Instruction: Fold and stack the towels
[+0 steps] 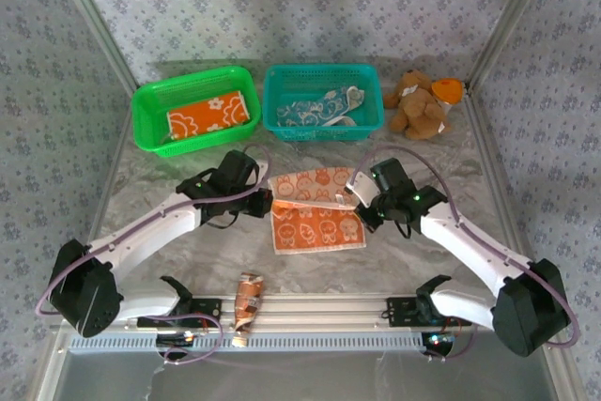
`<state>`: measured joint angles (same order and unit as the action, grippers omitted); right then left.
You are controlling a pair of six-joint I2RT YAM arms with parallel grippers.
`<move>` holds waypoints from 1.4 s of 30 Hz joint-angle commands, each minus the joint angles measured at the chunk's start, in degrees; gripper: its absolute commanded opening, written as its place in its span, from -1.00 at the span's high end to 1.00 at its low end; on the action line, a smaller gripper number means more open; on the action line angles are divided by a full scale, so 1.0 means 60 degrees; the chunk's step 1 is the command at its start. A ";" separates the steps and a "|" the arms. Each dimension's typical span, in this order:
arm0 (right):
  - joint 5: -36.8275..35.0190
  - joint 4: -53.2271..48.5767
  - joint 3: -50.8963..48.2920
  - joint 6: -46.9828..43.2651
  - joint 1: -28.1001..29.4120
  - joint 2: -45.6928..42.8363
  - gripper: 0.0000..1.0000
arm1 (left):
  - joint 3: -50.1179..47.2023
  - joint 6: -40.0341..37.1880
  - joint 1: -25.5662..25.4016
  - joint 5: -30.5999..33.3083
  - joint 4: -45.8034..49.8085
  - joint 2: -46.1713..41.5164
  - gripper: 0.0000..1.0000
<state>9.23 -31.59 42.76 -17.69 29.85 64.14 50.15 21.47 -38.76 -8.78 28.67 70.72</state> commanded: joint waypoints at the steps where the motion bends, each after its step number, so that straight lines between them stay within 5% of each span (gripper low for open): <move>1: -0.0365 -0.0940 -0.0223 -0.0198 0.0078 -0.0353 1.00 | -0.0053 0.0222 -0.0156 0.0451 0.0418 -0.0393 1.00; 15: -0.0630 -0.0938 -0.0791 -0.0274 0.0446 -0.0915 1.00 | -0.0300 0.0564 -0.0716 0.0701 0.0386 -0.0351 1.00; 21: -0.0835 -0.0982 -0.0876 -0.0169 0.0522 -0.1212 0.31 | -0.0404 0.0769 -0.1062 0.0570 0.0357 -0.0477 0.46; 23: -0.0934 -0.0989 -0.0925 -0.0100 0.0525 -0.1466 -0.14 | -0.0419 0.0868 -0.1264 0.0512 0.0404 -0.0547 0.21; 30: -0.0920 -0.1062 -0.0547 0.0820 0.0411 -0.1873 0.02 | -0.0575 0.1813 -0.1480 0.0404 0.0489 -0.0712 0.09; 37: -0.0499 -0.2045 0.1673 0.3317 0.0179 0.0243 -0.04 | -0.0575 0.3956 -0.1478 0.0546 0.0593 -0.0077 0.18; 39: -0.0469 -0.2370 0.2062 0.4219 0.0108 0.0901 0.16 | -0.0572 0.4207 -0.1482 0.0650 0.0557 0.0116 0.21; 42: -0.0398 -0.2295 0.2118 0.5101 0.0075 0.1540 0.17 | -0.0512 0.4448 -0.1432 0.1148 0.0554 0.0381 0.29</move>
<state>5.63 -41.08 54.87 4.08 30.59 70.81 46.63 44.10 -47.37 -4.60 30.92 71.96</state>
